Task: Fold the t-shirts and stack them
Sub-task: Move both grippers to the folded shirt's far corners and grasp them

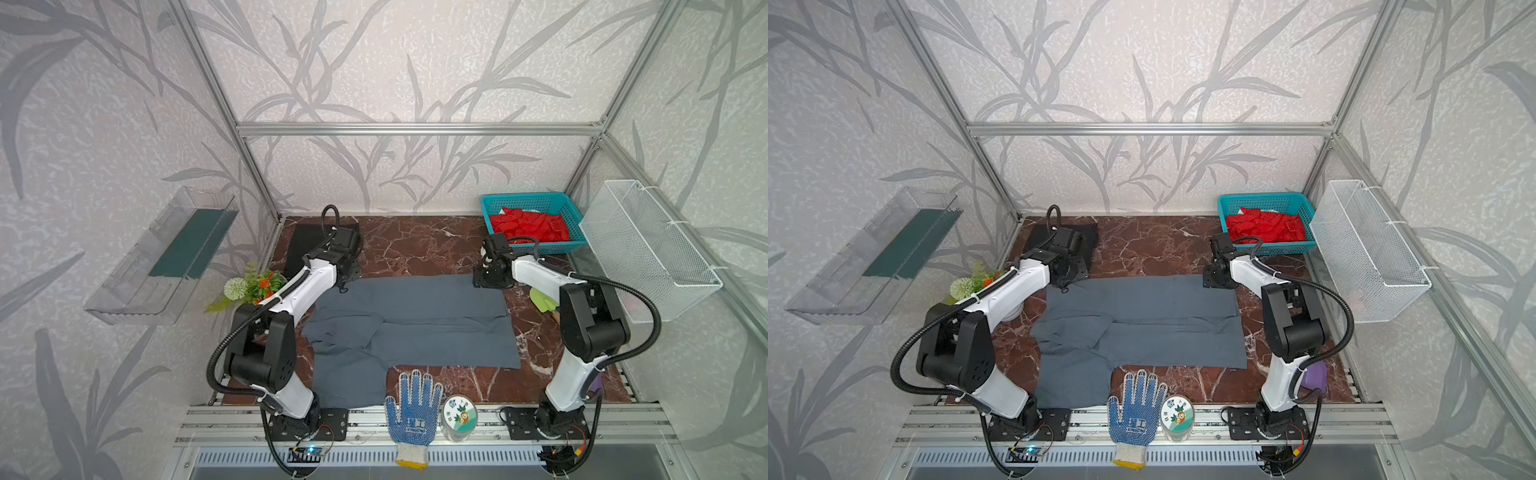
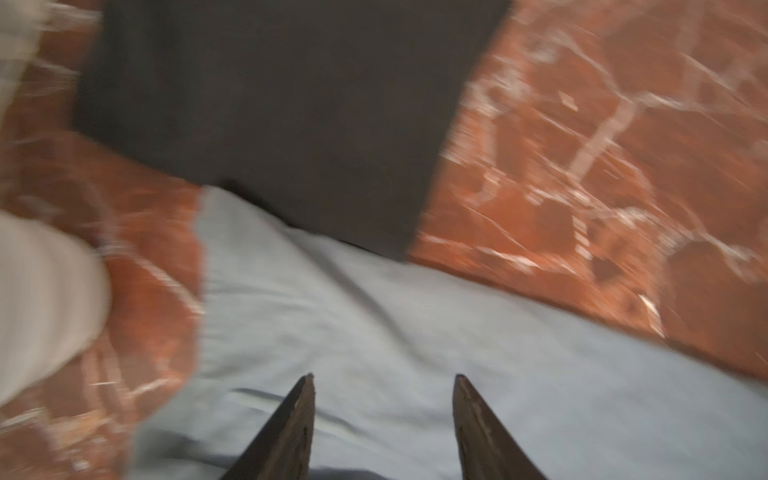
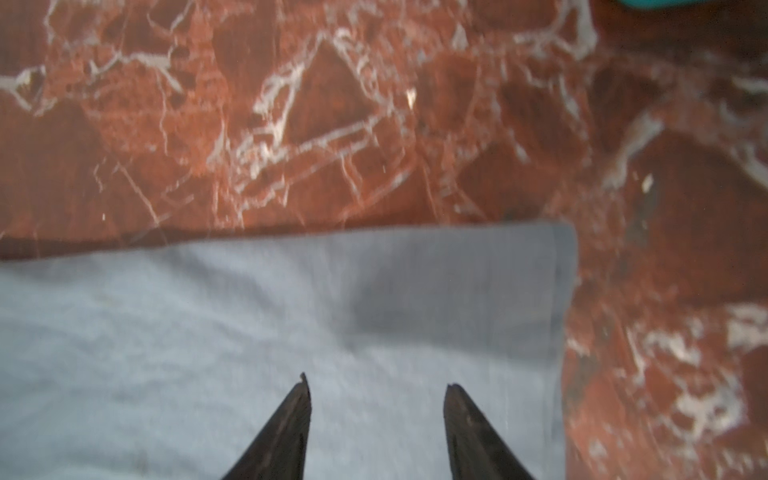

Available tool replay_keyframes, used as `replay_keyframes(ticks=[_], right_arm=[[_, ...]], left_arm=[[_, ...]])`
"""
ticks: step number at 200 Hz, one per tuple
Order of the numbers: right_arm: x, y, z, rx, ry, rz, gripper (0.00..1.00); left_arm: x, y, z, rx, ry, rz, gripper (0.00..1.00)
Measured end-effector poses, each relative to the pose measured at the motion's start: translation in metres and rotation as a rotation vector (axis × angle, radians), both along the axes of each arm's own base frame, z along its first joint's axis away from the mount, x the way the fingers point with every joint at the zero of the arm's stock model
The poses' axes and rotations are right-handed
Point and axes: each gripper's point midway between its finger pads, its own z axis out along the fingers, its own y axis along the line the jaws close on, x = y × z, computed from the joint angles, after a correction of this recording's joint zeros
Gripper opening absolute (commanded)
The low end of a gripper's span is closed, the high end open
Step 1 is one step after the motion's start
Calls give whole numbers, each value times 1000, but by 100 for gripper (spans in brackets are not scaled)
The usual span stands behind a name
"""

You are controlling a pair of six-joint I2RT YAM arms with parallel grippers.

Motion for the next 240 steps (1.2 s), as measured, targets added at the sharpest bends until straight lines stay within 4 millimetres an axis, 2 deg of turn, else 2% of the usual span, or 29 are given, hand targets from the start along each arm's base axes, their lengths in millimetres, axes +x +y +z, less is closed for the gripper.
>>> replay_keyframes(ticks=[29, 60, 84, 126, 137, 145, 173, 200, 240], right_arm=[[15, 4, -5, -4, 4, 7, 56], [22, 4, -10, -20, 11, 15, 61], [26, 2, -8, -32, 6, 17, 62], [32, -1, -11, -44, 14, 14, 66], [32, -2, -14, -45, 20, 14, 67], [31, -2, -17, -47, 29, 13, 68], [27, -3, -21, -53, 52, 12, 68], [31, -3, -18, -57, 55, 6, 68], [36, -6, -15, -70, 52, -14, 68]], left_arm=[[-1, 49, -15, 37, 65, 122, 55], [-2, 79, -36, 40, 122, 197, 55], [-1, 89, -49, 23, 144, 221, 55], [4, 88, -70, 1, 178, 218, 55], [4, 88, -74, -3, 186, 219, 50], [4, 88, -77, -6, 191, 222, 43], [3, 94, -83, -19, 201, 249, 0], [0, 101, -84, -23, 195, 277, 0], [-18, 107, -76, -8, 185, 296, 0]])
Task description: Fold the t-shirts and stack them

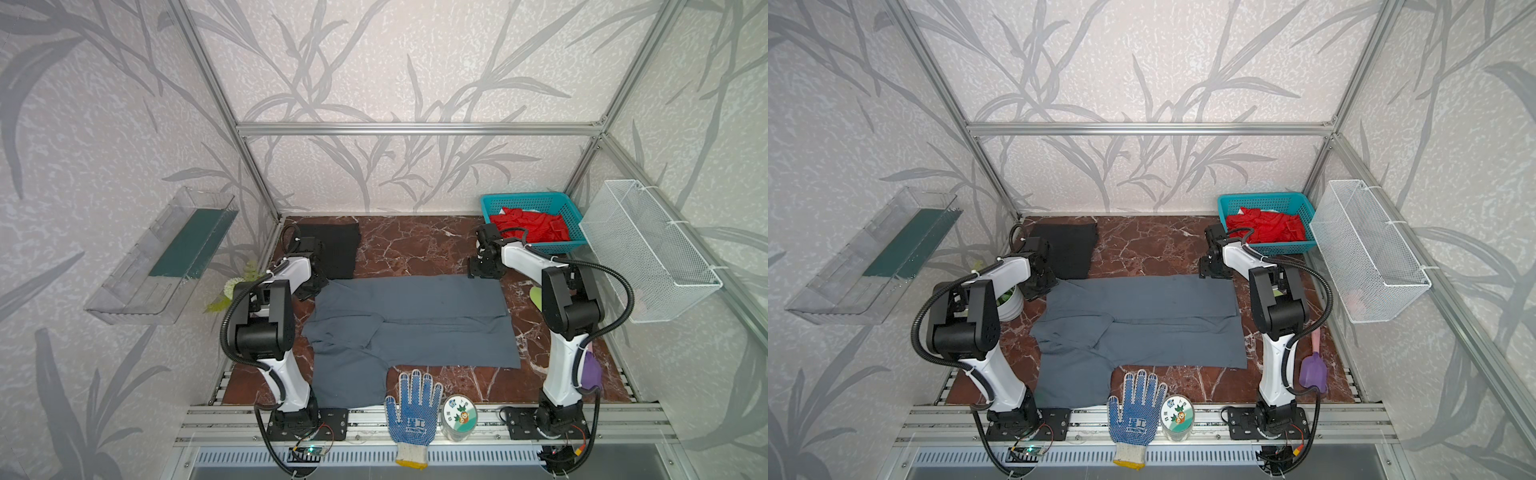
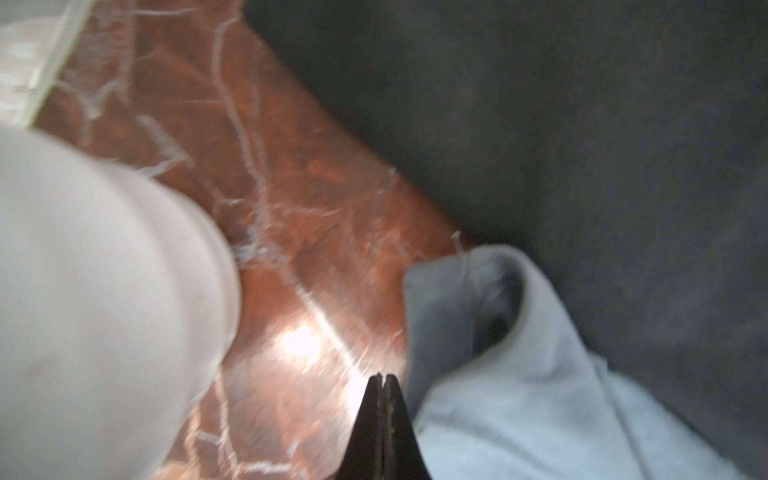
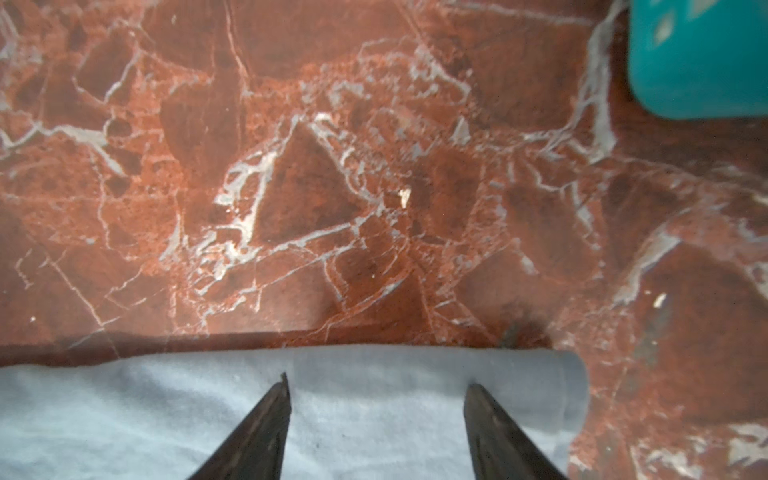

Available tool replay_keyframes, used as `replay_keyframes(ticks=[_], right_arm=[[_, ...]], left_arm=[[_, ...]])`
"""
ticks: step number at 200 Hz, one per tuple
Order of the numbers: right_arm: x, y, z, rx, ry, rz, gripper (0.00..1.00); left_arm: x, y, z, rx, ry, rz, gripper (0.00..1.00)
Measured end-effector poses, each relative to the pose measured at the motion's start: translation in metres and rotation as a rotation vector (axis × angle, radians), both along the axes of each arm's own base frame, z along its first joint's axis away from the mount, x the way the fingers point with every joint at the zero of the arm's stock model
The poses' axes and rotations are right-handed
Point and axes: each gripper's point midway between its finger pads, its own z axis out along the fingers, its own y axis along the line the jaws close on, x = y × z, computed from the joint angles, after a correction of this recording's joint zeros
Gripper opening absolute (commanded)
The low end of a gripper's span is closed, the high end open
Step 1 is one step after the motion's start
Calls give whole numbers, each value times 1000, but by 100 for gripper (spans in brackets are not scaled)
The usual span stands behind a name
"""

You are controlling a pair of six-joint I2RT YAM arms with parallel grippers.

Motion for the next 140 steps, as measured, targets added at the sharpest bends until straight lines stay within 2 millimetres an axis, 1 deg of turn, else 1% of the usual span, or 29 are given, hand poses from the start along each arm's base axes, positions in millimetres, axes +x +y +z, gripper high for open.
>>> replay_keyframes(ticks=[24, 37, 45, 59, 73, 78, 88, 100, 106, 118, 140], right_arm=[[8, 1, -6, -5, 15, -5, 67], [6, 1, -13, -11, 35, -5, 61], [6, 1, -13, -10, 38, -6, 55], [5, 2, -14, -7, 43, -6, 39], [4, 2, -14, -6, 44, -3, 17], [4, 2, -14, -3, 44, -2, 12], [4, 4, -14, 6, 45, 0, 7], [4, 5, -13, 11, 44, 1, 3], [4, 5, -13, 12, 45, 2, 0], [4, 6, -13, 14, 45, 4, 0], [4, 6, -13, 17, 45, 7, 0]], left_arm=[[0, 2, 6, 5, -18, 4, 0], [1, 1, 6, -3, -22, 2, 10], [1, -1, 5, -12, -24, -2, 17], [2, -3, 5, -29, -37, -7, 31], [4, -7, 7, -47, -54, -11, 37], [5, -8, 9, -50, -61, -18, 39], [9, -10, 12, -61, -83, -26, 43], [13, -11, 16, -65, -104, -37, 48], [15, -12, 17, -67, -112, -44, 50], [19, -13, 18, -72, -126, -62, 53], [25, -17, 20, -86, -139, -90, 54]])
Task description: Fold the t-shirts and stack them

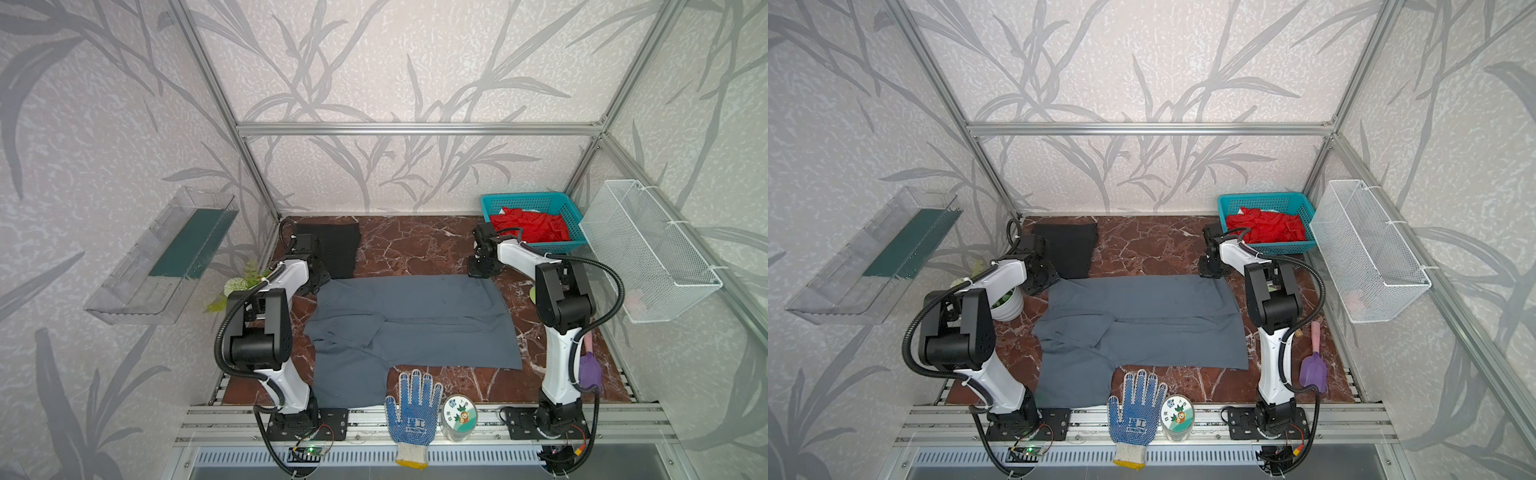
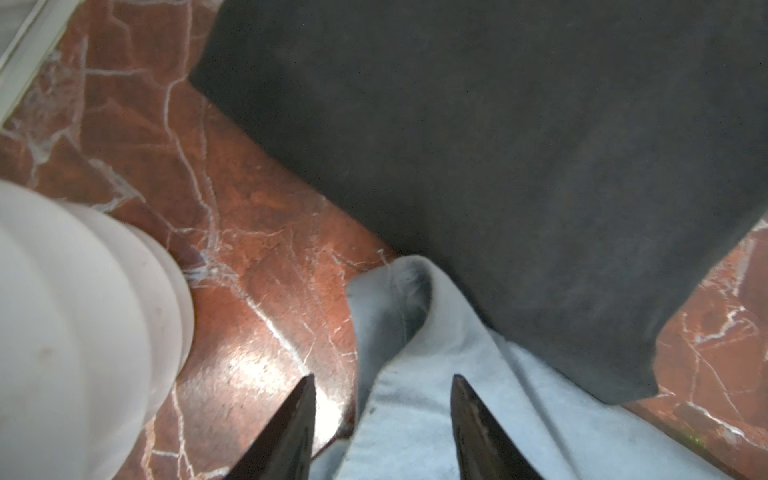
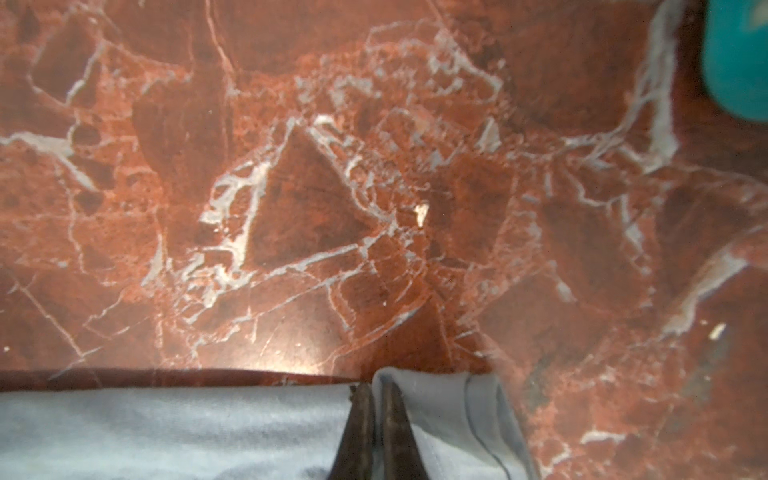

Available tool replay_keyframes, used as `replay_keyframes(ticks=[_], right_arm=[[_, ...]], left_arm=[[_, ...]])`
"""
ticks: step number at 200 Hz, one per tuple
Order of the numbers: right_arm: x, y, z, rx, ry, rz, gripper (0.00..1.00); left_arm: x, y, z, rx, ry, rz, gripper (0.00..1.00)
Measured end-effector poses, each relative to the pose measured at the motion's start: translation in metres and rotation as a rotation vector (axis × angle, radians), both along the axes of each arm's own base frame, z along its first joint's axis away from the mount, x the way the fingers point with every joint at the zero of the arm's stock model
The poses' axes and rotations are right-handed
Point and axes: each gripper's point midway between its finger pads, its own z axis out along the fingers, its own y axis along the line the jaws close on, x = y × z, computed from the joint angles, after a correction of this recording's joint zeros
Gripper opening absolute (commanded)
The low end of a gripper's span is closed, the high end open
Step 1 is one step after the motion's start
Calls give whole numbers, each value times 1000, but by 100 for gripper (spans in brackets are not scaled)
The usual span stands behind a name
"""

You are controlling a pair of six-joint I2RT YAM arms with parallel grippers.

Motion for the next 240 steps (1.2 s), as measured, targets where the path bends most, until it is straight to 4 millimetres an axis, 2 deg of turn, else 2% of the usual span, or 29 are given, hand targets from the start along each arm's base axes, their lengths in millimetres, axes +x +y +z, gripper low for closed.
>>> replay_keyframes(ticks=[32, 108, 118, 146, 162, 181, 209, 240], right_arm=[[0, 1, 0, 5, 1, 1, 0], [-1, 5, 2, 26, 4, 9, 0], [-2, 5, 3, 30, 1, 10, 0], [-5, 8, 11, 53, -8, 17, 0], [-8, 11, 21, 76, -24, 24, 0], [-9, 15, 36, 108, -54, 34, 0], [-7, 21, 62, 152, -118, 48, 0], [-5, 27, 92, 195, -216, 66, 0]], left_arm=[[14, -4, -4, -21, -20, -28, 54], [19, -8, -37, -49, 61, -33, 51], [21, -8, -38, -53, 71, -24, 46], [25, -8, -41, -67, 89, -9, 14], [26, -11, -41, -80, 84, -12, 2], [20, -10, -39, -76, 81, -10, 0], [10, -5, -23, -41, 82, -11, 0], [10, 2, 30, 13, -22, -10, 0]])
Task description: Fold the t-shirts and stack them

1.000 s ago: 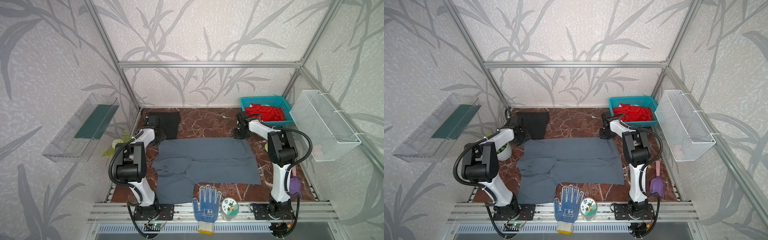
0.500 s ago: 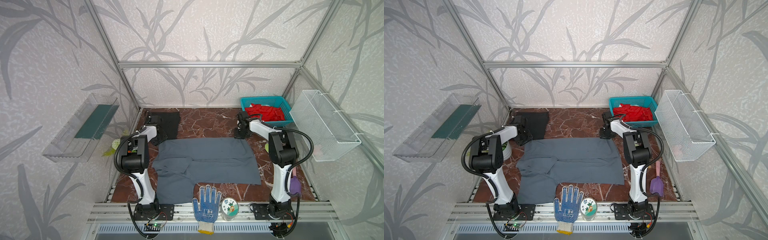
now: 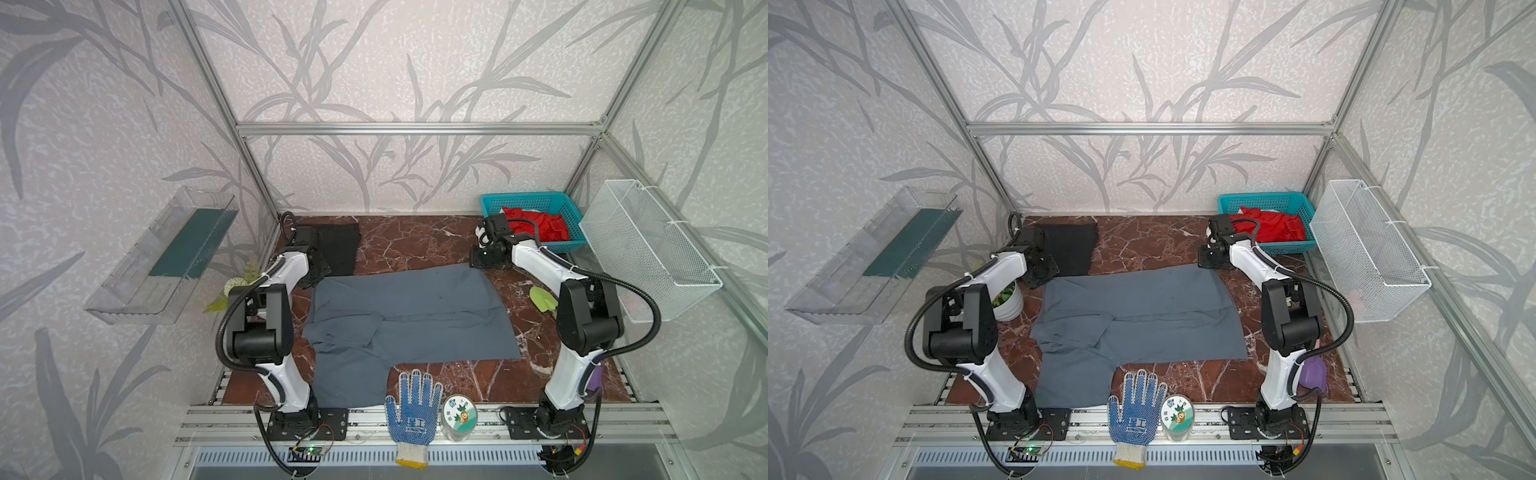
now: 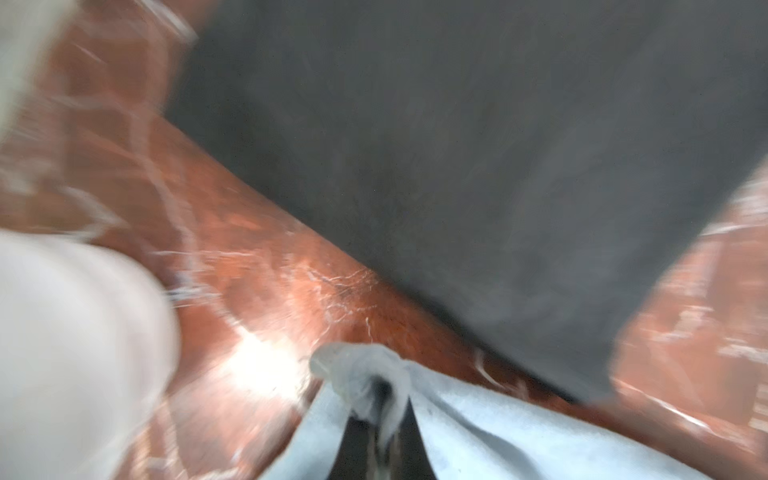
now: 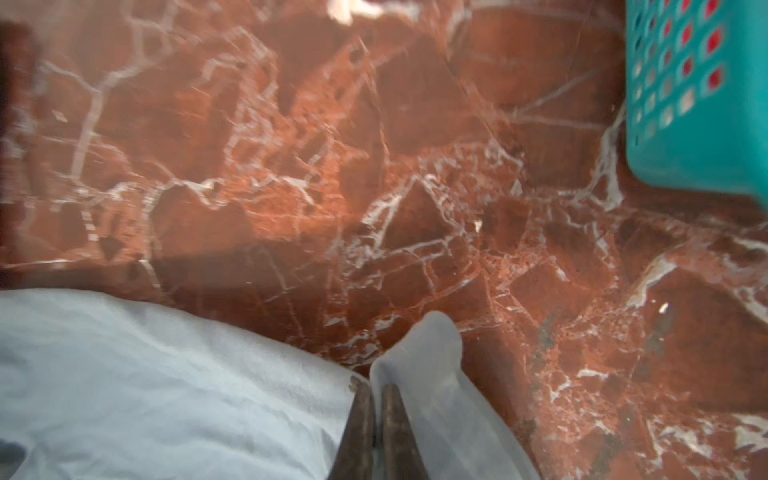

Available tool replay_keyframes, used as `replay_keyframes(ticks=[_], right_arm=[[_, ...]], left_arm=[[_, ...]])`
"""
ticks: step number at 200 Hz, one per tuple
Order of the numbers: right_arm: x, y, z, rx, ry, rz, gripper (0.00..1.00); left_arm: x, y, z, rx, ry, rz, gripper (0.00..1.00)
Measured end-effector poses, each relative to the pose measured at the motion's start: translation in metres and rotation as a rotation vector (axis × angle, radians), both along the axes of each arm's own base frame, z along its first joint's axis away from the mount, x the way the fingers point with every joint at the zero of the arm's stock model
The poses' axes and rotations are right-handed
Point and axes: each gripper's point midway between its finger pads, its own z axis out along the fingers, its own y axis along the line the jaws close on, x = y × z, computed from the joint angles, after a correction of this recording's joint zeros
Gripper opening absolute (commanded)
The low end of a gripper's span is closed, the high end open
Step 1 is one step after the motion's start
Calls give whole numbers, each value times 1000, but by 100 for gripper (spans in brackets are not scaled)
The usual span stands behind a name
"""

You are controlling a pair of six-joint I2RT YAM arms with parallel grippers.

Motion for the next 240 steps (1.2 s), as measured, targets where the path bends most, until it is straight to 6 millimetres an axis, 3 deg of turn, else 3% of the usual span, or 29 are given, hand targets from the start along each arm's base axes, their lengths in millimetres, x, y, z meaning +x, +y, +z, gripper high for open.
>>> replay_keyframes(ticks=[33, 60, 89, 109, 152, 164, 179, 193, 220, 240], right_arm=[[9, 3, 22, 35, -95, -9, 0], [22, 5, 28, 42, -122, -23, 0], [59, 14, 36, 52, -161, -34, 0], [83, 18, 27, 49, -164, -43, 0], [117, 23, -16, 24, -105, -58, 0], [125, 23, -24, 19, -97, -62, 12], [133, 23, -28, 13, -99, -63, 43], [138, 22, -25, 5, -110, -64, 64], [135, 16, -8, -16, -142, -63, 71], [104, 4, 0, -41, -139, -76, 71]], left_arm=[[-1, 10, 41, 63, -93, 12, 0], [7, 20, 46, 76, -102, 33, 0], [36, 30, 46, 80, -115, 44, 0], [61, 34, 44, 81, -120, 42, 0], [113, 37, 30, 72, -123, 19, 1], [122, 37, 25, 71, -117, 12, 16], [131, 38, 22, 74, -103, -1, 36], [138, 39, 25, 79, -109, -11, 45], [137, 42, 41, 92, -132, -11, 51], [118, 41, 55, 93, -141, 1, 51]])
